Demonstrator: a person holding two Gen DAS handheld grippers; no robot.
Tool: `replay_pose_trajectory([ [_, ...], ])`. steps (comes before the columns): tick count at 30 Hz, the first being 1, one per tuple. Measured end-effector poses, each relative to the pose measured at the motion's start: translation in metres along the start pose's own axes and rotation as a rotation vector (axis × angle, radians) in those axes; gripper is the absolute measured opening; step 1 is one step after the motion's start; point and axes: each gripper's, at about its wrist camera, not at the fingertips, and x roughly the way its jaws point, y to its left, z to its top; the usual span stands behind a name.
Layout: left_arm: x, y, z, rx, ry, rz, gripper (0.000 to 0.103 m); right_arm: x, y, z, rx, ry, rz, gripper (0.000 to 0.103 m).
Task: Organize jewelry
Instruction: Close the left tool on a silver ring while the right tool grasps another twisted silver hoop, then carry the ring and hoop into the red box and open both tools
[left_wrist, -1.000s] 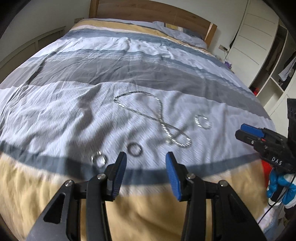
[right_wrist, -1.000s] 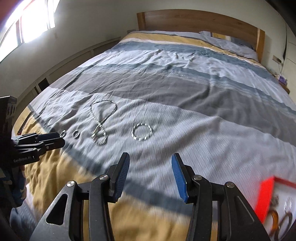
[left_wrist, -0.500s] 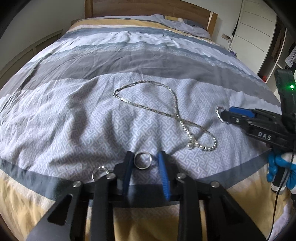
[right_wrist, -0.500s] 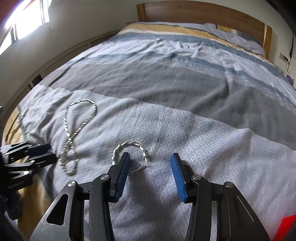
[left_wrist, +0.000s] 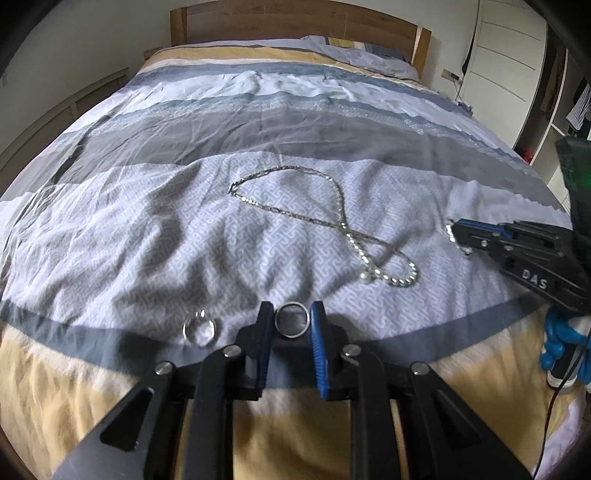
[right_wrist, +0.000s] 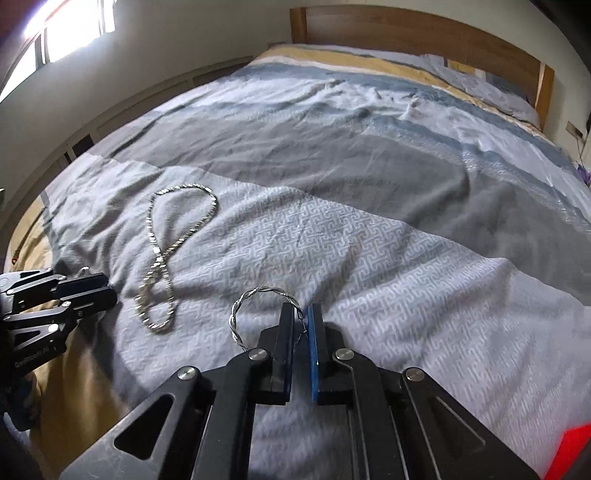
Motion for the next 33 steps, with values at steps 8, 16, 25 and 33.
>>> replay_pose_trajectory([
  [8, -0.048, -0.020, -0.016, 0.022, -0.022, -0.023, 0.019, -0.066, 0.005, -0.023, 0.032, -0.046, -0.005, 0.007],
  [16, -0.105, -0.072, -0.039, 0.094, -0.051, -0.075, 0.019, -0.151, -0.001, -0.064, 0.078, -0.101, -0.045, 0.007],
  [25, -0.138, -0.163, -0.046, 0.178, -0.076, -0.185, 0.019, -0.234, -0.048, -0.126, 0.150, -0.143, -0.139, 0.007],
  [33, -0.133, -0.268, -0.040, 0.291, -0.051, -0.302, 0.019, -0.279, -0.125, -0.180, 0.243, -0.122, -0.251, 0.007],
])
